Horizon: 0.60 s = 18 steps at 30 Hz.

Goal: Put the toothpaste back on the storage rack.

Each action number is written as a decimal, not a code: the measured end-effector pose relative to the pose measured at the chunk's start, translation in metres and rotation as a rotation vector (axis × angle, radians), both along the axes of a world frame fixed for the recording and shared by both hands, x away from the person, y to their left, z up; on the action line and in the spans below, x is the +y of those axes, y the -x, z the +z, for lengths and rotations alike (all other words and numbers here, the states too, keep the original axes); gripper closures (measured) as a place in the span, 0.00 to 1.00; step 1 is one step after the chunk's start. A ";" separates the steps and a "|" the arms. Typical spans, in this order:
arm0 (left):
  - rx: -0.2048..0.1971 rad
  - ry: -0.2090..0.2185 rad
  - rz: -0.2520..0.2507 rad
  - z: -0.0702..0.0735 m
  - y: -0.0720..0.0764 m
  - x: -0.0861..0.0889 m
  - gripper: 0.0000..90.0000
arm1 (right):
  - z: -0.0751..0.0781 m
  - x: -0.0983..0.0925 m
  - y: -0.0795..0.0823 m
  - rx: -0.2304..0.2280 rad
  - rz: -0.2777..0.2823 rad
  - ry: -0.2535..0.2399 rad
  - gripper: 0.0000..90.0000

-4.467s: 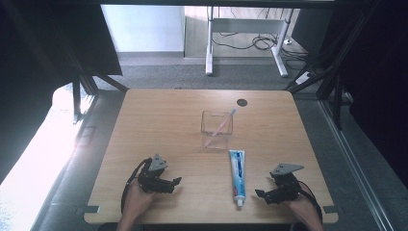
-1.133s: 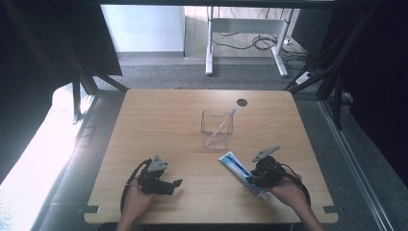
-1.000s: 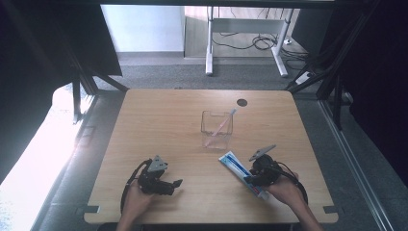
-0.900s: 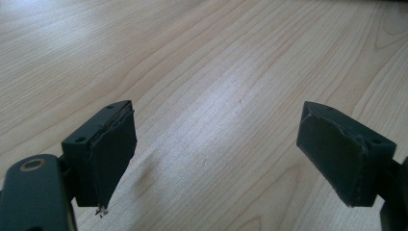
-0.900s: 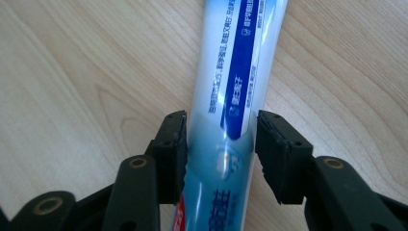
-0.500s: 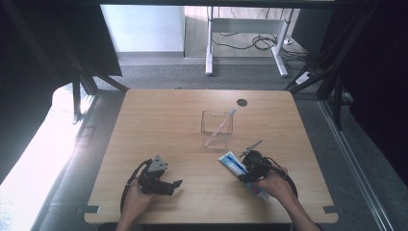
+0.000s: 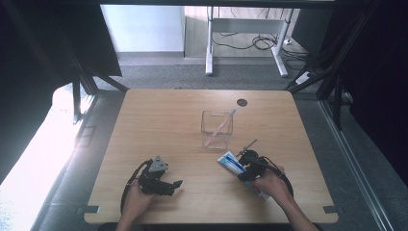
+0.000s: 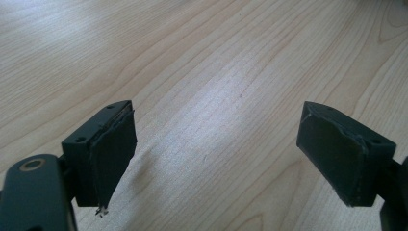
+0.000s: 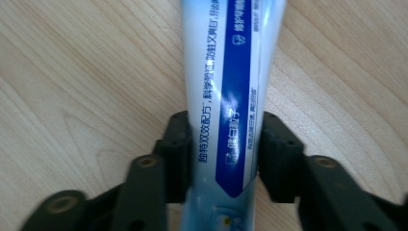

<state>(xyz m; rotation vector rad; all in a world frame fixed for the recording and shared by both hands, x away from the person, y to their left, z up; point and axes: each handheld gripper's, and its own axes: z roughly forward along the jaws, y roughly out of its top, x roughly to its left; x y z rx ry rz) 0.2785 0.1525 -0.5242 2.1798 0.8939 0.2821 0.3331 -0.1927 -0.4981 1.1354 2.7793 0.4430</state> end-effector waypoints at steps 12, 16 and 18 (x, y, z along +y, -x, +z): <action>-0.007 0.000 0.003 0.001 0.000 0.001 0.16 | 0.005 -0.005 0.005 0.009 0.027 -0.039 0.81; -0.006 0.000 0.000 0.001 0.000 0.001 0.16 | 0.008 -0.007 0.008 -0.005 0.034 -0.057 0.81; -0.002 0.009 0.000 0.000 -0.001 0.001 0.16 | 0.012 -0.007 0.010 -0.013 0.038 -0.066 0.81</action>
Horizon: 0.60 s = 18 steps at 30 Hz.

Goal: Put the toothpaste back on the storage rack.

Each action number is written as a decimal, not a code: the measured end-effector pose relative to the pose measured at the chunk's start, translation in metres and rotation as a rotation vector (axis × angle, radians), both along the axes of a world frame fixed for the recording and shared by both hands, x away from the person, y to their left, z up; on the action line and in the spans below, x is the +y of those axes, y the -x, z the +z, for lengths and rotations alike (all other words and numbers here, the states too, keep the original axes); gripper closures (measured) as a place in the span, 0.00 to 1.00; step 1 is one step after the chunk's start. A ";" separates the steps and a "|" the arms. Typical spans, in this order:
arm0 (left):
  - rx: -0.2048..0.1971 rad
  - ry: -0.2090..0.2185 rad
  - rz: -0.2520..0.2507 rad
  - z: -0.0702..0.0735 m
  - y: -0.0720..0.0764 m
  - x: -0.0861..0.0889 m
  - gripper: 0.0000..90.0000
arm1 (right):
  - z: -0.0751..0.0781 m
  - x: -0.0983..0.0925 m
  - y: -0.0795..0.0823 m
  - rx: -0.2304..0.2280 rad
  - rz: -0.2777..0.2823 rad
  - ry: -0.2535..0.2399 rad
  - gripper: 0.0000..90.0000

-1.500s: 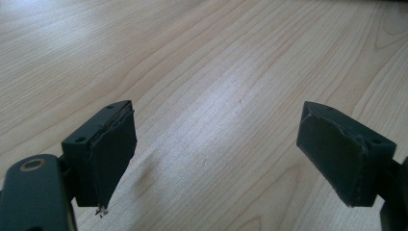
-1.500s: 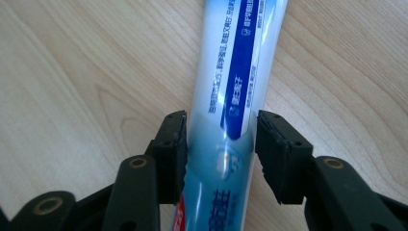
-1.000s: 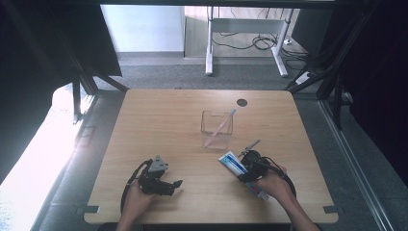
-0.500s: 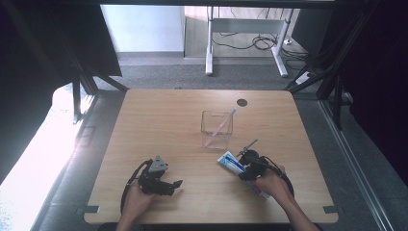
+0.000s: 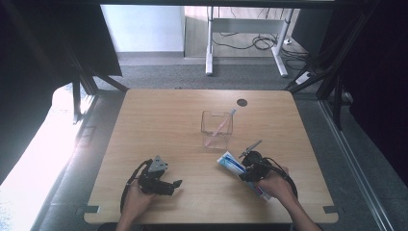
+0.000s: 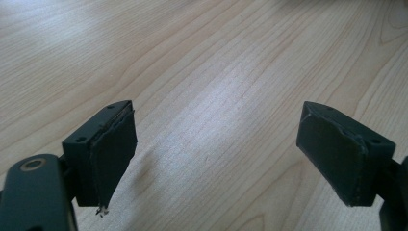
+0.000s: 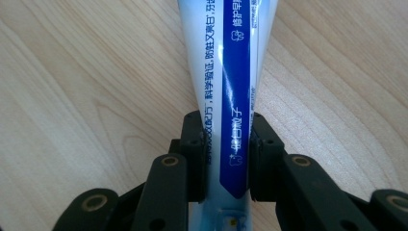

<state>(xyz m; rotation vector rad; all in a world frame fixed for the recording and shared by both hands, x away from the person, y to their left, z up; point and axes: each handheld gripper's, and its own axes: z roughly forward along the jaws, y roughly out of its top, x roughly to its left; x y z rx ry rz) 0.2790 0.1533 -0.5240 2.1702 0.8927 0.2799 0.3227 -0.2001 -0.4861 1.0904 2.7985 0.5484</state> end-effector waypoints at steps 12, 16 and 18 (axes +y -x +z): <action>0.004 -0.004 -0.026 -0.001 0.000 -0.002 0.15 | 0.022 -0.008 0.010 -0.044 0.023 -0.057 0.82; -0.003 -0.002 -0.028 -0.001 0.000 -0.002 0.15 | 0.032 -0.010 0.012 -0.059 0.033 -0.083 0.82; 0.000 -0.003 -0.031 -0.001 0.000 -0.002 0.15 | 0.036 -0.011 0.013 -0.061 0.033 -0.098 0.82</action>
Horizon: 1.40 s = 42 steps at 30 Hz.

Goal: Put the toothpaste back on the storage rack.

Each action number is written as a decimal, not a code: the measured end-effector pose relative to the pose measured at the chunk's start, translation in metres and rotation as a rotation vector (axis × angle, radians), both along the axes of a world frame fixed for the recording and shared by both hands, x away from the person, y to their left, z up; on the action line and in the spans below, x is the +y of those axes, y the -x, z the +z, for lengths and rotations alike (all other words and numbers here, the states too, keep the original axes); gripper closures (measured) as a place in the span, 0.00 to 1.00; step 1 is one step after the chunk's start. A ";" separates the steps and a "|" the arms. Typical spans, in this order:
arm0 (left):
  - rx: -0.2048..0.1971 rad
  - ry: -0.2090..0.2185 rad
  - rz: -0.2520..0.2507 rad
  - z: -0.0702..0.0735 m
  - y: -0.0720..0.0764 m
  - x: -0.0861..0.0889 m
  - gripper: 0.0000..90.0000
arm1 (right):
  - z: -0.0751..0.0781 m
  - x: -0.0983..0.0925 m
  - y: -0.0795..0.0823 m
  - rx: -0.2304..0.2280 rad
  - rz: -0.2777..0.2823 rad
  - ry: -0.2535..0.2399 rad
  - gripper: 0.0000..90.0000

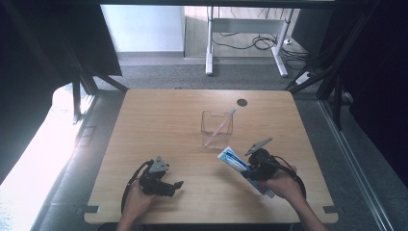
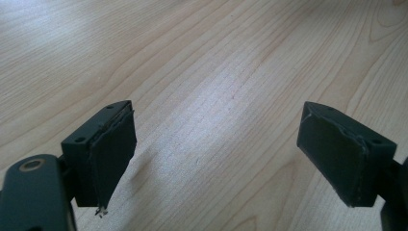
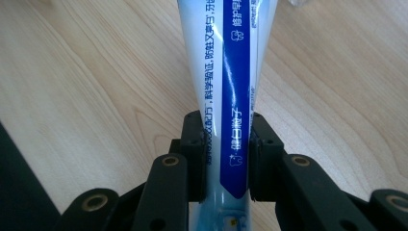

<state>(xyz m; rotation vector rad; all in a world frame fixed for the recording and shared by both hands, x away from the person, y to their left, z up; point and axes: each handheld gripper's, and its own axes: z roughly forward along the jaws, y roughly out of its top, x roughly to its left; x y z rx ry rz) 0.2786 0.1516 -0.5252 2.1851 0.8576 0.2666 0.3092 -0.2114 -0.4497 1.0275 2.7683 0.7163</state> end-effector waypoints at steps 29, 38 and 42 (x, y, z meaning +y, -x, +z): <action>-0.017 0.040 -0.022 -0.001 0.002 -0.003 0.15 | 0.054 0.007 -0.028 -0.115 -0.024 -0.124 0.82; -0.013 0.047 -0.020 -0.001 0.002 -0.004 0.15 | 0.059 0.018 -0.040 -0.144 -0.032 -0.154 0.82; -0.014 0.043 -0.024 -0.001 0.002 -0.004 0.15 | 0.060 0.022 -0.045 -0.157 -0.031 -0.167 0.82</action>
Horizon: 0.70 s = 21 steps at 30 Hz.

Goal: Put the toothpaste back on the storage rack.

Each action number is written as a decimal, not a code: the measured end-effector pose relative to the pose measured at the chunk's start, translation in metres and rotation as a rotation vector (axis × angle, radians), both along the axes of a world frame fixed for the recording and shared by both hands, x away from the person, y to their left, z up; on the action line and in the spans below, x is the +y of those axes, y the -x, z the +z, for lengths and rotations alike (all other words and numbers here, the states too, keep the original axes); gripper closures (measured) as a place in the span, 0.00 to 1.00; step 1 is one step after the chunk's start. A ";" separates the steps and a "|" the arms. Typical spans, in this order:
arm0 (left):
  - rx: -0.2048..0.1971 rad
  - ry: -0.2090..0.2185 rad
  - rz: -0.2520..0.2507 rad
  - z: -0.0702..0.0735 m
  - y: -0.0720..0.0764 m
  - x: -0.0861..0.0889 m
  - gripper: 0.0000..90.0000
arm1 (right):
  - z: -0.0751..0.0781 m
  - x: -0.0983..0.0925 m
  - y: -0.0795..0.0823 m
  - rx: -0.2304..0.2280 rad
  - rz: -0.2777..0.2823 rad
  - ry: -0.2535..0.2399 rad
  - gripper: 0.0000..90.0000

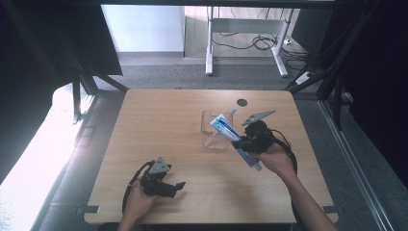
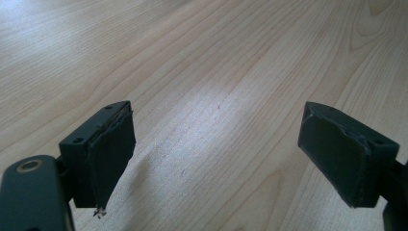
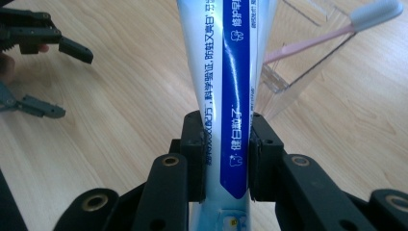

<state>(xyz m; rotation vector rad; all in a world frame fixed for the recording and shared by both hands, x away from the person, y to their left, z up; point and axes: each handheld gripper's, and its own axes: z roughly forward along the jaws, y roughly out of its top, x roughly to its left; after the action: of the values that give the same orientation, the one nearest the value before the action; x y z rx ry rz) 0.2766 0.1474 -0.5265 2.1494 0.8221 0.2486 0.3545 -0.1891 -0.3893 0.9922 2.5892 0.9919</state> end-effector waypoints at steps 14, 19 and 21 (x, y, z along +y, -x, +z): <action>-0.001 -0.016 0.006 0.001 0.000 0.001 0.15 | 0.011 0.014 -0.017 -0.059 -0.004 -0.061 0.82; -0.002 -0.018 0.006 0.001 0.000 0.001 0.15 | 0.012 0.021 -0.024 -0.076 -0.002 -0.067 0.82; -0.001 -0.021 0.005 0.001 0.000 0.001 0.15 | 0.013 0.023 -0.026 -0.086 -0.001 -0.070 0.82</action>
<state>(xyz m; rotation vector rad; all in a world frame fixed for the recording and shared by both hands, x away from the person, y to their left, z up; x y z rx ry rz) 0.2768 0.1489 -0.5256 2.1667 0.8279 0.2620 0.3810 -0.1660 -0.3766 0.9451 2.5006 1.1072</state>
